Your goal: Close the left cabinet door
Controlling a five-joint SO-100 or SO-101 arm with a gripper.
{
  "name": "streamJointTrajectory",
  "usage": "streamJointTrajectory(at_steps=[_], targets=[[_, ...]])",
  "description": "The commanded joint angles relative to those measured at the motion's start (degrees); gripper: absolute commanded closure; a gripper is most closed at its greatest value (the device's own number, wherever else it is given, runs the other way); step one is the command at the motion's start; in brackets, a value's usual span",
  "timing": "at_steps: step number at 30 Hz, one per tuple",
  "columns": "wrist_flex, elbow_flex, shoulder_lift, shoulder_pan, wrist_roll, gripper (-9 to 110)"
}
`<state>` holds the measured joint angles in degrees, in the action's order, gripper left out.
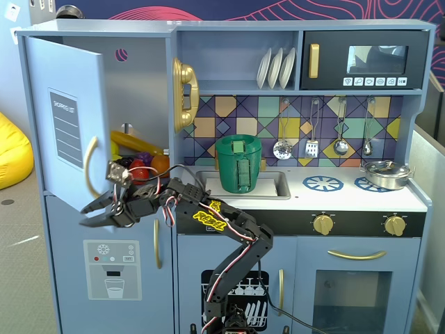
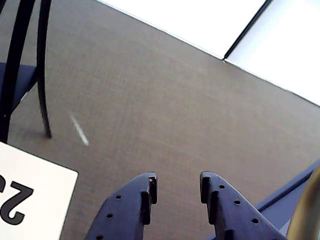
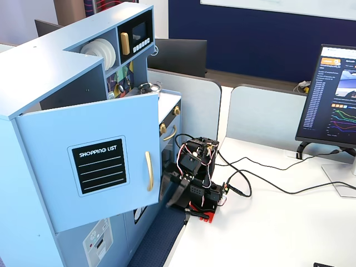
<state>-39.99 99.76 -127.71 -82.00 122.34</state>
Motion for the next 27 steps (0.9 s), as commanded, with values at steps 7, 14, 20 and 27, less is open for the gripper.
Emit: streamJointTrajectory(at_steps=[7, 14, 20, 27], targets=[[-0.35, 0.62, -6.15, 14.41, 1.14, 102], [3.16, 0.97, -5.54, 27.42, 1.67, 102], [6.86, -0.97, -2.02, 34.8, 4.22, 102], [11.43, -6.33, 4.13, 42.45, 4.13, 102]])
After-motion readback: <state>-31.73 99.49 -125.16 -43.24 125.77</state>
